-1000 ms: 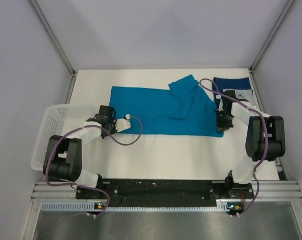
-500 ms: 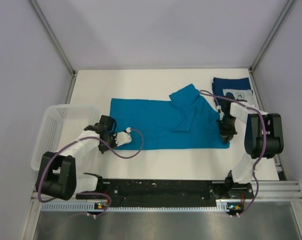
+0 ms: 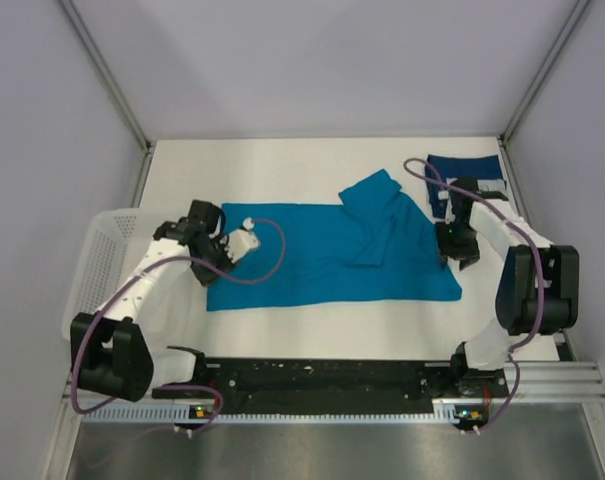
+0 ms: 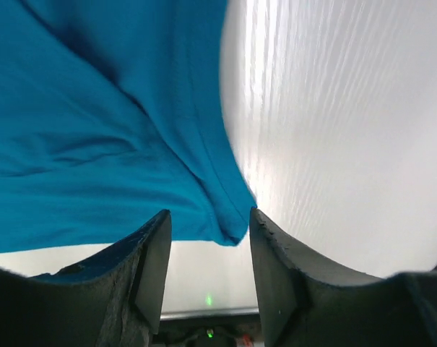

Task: Fold and stack the t-shirts
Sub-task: Fold the flattened tshirt in 1/3 of the way

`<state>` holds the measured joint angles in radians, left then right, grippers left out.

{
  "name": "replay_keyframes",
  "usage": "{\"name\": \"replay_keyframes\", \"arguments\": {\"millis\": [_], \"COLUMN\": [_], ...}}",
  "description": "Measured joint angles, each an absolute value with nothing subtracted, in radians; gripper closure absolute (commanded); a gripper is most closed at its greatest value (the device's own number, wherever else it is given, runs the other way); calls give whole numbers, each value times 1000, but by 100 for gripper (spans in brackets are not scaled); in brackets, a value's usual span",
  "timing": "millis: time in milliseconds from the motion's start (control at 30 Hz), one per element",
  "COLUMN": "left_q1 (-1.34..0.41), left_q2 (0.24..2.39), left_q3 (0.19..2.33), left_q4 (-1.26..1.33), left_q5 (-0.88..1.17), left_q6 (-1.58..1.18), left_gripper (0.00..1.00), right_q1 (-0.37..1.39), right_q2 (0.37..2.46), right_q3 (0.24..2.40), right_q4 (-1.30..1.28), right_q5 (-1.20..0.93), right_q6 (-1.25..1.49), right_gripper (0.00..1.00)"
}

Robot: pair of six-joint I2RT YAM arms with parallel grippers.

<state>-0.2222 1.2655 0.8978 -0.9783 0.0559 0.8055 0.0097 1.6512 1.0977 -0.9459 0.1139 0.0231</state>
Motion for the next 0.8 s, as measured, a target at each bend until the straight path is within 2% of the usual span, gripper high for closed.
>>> {"name": "replay_keyframes", "arguments": {"millis": [133, 267, 400, 567, 800], "left_q1": [-171, -155, -155, -155, -157], "left_q2": [1340, 1459, 1547, 1581, 1631], "left_q3": [1022, 1032, 1028, 984, 940], "left_q4": [-875, -810, -762, -673, -617], "left_q5": [56, 51, 49, -7, -78], "left_q6": [739, 702, 672, 643, 618], "left_gripper": [73, 73, 72, 72, 72], "right_q1": [10, 40, 160, 262, 325], "right_q2": [1540, 1502, 1522, 1624, 1710], "right_q3": [1127, 1131, 1112, 1073, 1047], "right_q4": [-822, -663, -546, -461, -454], "right_q5": [15, -113, -194, -271, -233], "right_q6": [19, 47, 105, 181, 224], "right_gripper": [61, 68, 68, 60, 59]}}
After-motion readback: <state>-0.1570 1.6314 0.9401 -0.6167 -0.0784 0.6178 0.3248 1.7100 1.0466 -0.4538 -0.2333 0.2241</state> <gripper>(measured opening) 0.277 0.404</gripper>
